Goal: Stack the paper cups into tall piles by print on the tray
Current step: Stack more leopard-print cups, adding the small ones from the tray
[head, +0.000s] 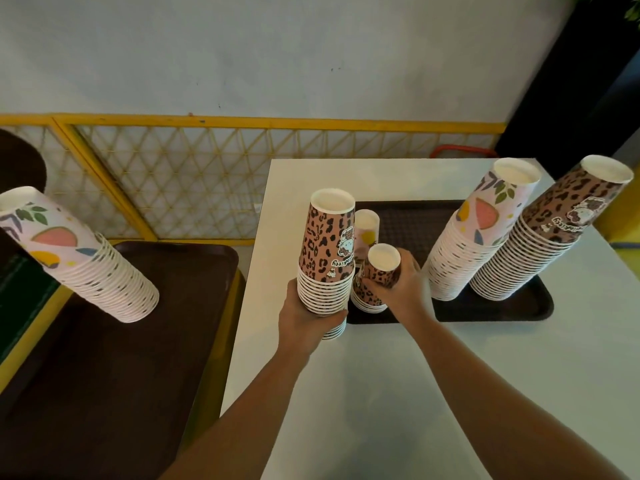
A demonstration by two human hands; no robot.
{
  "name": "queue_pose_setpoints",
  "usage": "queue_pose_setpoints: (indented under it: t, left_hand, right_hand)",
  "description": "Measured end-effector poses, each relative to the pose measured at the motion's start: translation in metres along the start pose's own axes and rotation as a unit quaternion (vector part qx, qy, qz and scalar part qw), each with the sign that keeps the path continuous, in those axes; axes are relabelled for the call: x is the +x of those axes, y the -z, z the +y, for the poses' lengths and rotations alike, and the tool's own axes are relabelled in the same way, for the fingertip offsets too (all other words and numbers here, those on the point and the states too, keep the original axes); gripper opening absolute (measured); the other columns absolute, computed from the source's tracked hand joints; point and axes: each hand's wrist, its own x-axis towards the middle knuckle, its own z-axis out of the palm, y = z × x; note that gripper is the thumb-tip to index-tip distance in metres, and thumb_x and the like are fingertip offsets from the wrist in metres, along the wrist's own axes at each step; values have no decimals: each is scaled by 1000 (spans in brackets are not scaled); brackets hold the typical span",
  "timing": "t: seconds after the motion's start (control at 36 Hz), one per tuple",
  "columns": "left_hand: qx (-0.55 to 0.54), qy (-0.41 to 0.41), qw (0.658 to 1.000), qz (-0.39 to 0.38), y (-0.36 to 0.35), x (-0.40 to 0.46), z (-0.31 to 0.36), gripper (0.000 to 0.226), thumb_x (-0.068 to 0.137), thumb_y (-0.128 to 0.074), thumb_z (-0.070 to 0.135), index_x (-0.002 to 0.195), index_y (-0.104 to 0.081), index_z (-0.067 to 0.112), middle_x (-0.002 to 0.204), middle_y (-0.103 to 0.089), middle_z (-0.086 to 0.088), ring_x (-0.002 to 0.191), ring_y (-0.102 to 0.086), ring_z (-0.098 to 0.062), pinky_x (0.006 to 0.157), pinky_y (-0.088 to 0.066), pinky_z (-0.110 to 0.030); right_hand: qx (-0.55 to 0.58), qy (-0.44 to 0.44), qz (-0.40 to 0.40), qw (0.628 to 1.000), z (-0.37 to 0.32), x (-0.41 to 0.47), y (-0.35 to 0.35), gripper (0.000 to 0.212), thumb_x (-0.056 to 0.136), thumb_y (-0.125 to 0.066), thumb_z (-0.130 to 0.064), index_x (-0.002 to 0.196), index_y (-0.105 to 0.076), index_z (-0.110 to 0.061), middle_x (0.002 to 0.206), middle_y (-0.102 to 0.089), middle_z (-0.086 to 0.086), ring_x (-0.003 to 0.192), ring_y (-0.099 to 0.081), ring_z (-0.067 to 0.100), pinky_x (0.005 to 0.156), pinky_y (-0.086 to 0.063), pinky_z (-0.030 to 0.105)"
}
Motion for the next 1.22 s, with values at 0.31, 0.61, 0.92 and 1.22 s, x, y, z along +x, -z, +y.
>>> queue_pose_setpoints:
  t: [0.31,0.61,0.92,1.22]
  left_hand:
    - [-12,-5,1000,-8,-3,-1,3,77,57,-88,11,114,-42,32,101,-56,20,97,-55,-8,69,-42,-10]
    - [41,-36,998,-15,-7,-9,7,83,53,-89,15,122,-44,25,107,-58,12,98,-56,-10,71,-47,-14]
    - [69,-38,996,-32,-11,-14,16,80,54,-89,17,121,-46,22,107,-58,10,96,-56,-12,75,-48,-24]
    - [60,-20,997,-40,-15,-17,13,72,54,-89,17,115,-50,21,101,-62,9,92,-60,-15,71,-47,-24]
  right_hand:
    - [-26,-32,18,999,5,3,12,80,69,-80,-25,135,-37,-12,130,-52,9,123,-48,26,97,-44,38]
    - [110,110,-18,988,-82,-10,40,80,76,-63,-56,141,-31,-22,137,-49,-7,123,-45,5,94,-36,9]
    - [104,76,-17,991,-103,-10,51,57,70,-72,-44,119,-52,-22,107,-65,-10,99,-60,6,85,-52,28]
    - [177,63,68,980,-113,0,79,43,76,-71,-36,112,-57,-19,96,-65,-15,85,-59,-9,66,-48,8]
